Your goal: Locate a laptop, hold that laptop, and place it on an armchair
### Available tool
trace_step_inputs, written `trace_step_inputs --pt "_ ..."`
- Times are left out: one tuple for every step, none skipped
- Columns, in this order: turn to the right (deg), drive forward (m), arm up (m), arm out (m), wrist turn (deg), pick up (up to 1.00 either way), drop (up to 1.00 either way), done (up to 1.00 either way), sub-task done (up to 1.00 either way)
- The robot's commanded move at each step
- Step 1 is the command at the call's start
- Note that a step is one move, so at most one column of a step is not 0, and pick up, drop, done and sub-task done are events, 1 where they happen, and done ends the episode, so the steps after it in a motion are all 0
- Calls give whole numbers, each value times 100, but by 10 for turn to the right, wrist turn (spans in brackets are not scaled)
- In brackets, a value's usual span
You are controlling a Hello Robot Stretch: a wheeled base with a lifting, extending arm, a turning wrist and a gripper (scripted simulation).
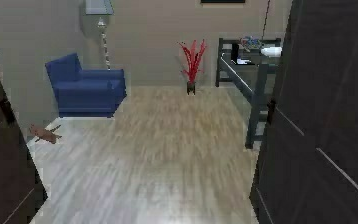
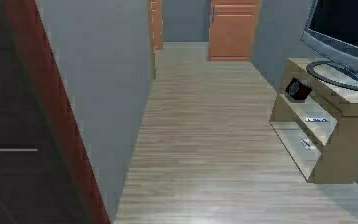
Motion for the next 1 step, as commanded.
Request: trace_step_inputs --pt "0 100 0 0 0 0 0 0 0"
